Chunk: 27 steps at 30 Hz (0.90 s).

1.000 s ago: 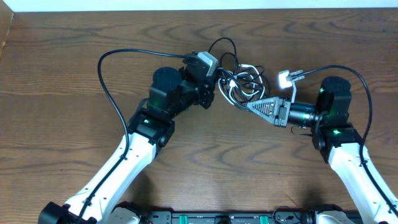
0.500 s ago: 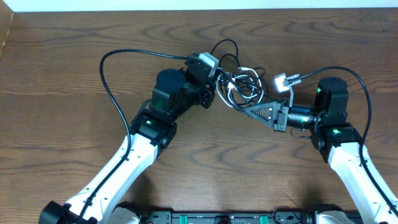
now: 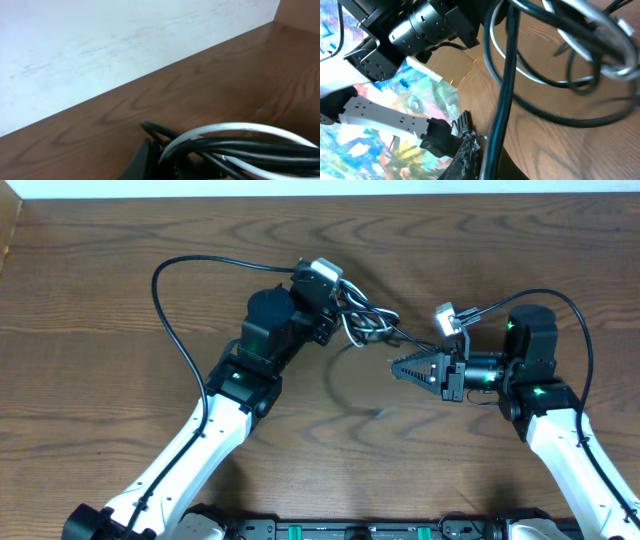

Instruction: Untangle cables

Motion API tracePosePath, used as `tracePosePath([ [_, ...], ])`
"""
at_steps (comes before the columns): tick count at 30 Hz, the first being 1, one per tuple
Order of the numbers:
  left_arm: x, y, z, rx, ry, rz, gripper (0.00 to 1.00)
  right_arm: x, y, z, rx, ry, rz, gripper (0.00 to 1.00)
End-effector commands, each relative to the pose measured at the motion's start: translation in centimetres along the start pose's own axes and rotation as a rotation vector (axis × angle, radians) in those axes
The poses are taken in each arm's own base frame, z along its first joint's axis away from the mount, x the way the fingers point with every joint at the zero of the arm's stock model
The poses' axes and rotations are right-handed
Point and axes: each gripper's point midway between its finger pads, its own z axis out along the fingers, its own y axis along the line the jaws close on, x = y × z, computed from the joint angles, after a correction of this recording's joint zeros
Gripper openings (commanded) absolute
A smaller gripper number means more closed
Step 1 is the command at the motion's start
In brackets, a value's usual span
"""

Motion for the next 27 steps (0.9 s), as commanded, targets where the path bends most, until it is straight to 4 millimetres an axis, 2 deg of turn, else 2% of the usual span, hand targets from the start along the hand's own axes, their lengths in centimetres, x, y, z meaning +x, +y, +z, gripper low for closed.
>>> tracePosePath([
  [1,-1.0,7.2,-1.2,-0.269,-0.032,-0.078,0.08,0.5,0.3,-0.2,-0.024,0.006,-0.015,0.07],
  [3,-1.2,6.2,-1.0,-0.209,-0.036,-0.077,0.08,0.4,-0.3,-0.2,0.007,-0.003,-0.001,0.14],
  [4,-1.2,5.9,-0.9,-0.19,-0.038,-0.076,0.08,0.3,-0.7,-0.2,0.032,-0.01,0.016,0.14],
  [6,-1.2,5.9,-0.9,-0.188,-0.038,-0.076,0.08,0.1,-1.9,-0.3,0.102,-0.028,0.063,0.19],
  [9,-1.2,5.9,-0.9,-0.19,-0.038,-0.077,0.08,0.6,-4.7,-0.8,0.256,-0.048,0.142,0.37],
  [12,-1.2,6.0,-0.9,-0.193,-0.037,-0.077,0.08,2.0,-7.6,-1.8,0.43,-0.053,0.263,0.56],
  [13,-1.2,6.0,-0.9,-0.193,-0.038,-0.077,0.08,2.5,-8.1,-2.0,0.458,-0.047,0.285,0.62],
  [16,-1.2,6.0,-0.9,-0.193,-0.038,-0.077,0.08,3.4,-7.8,-1.9,0.449,-0.017,0.305,0.84],
  [19,-1.2,6.0,-0.9,-0.192,-0.039,-0.085,0.08,3.6,-6.2,-1.1,0.348,0.024,0.234,0.96],
  [24,-1.2,6.0,-0.9,-0.192,-0.038,-0.085,0.08,3.9,-3.6,-0.1,0.192,0.066,0.11,0.98],
  [27,-1.0,5.4,-0.8,-0.159,-0.03,-0.084,0.08,3.4,-3.4,-0.1,0.18,0.057,0.079,0.96],
])
